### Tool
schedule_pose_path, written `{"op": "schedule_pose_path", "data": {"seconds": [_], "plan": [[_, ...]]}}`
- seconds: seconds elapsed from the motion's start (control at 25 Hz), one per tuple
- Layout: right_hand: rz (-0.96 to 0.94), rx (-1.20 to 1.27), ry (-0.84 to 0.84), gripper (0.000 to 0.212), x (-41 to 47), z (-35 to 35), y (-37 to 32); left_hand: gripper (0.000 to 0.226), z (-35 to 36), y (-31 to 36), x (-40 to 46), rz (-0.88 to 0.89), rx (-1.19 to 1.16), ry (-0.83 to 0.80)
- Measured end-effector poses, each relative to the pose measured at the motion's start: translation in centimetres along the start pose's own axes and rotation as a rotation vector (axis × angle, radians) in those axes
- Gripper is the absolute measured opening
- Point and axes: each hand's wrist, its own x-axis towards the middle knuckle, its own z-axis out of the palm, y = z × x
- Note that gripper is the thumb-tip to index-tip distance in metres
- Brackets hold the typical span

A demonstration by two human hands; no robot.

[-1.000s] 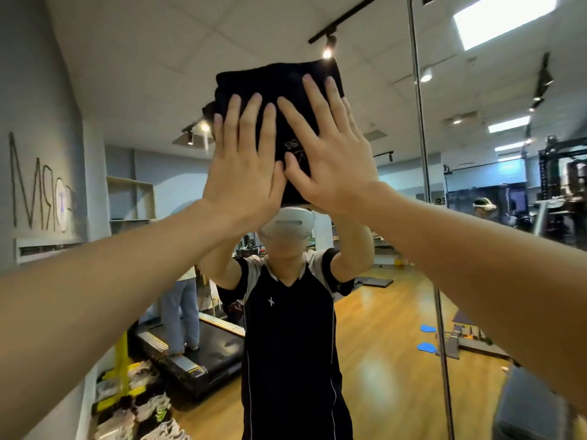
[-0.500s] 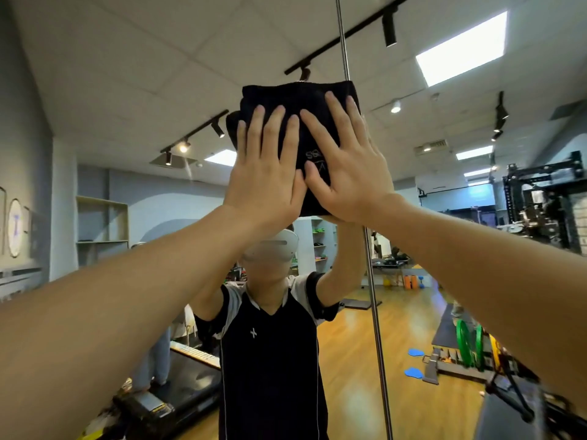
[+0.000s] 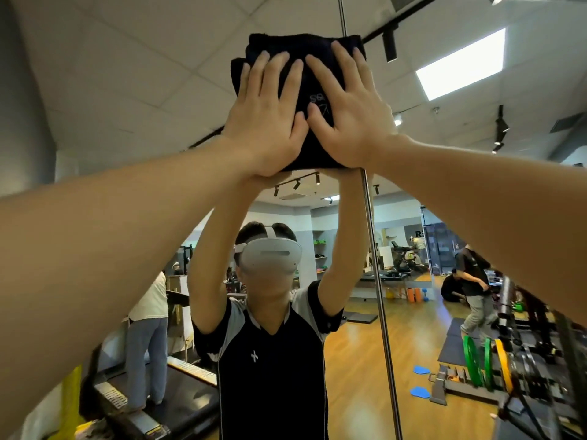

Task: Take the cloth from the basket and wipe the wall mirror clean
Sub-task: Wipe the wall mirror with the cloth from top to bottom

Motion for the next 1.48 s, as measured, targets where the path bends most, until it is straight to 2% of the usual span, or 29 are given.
{"op": "schedule_pose_path", "data": {"seconds": [0.2,0.56,0.96,1.48], "plan": [[0.016,-0.005,0.023,0.07,2.9,0.1,0.5,0.071,0.1,-1.2,2.7,-0.01,-0.022,0.034],[0.0,-0.025,0.101,0.07,0.1,0.5,-0.2,0.071,0.5,0.1,-0.2,-0.046,0.052,0.084],[0.042,-0.008,0.043,0.068,-9.7,0.8,-2.4,0.071,1.3,3.9,-9.0,-0.012,-0.07,0.061],[0.036,0.049,0.003,0.07,-20.2,0.9,-4.6,0.074,2.1,8.4,-18.7,-0.002,-0.053,-0.003]]}}
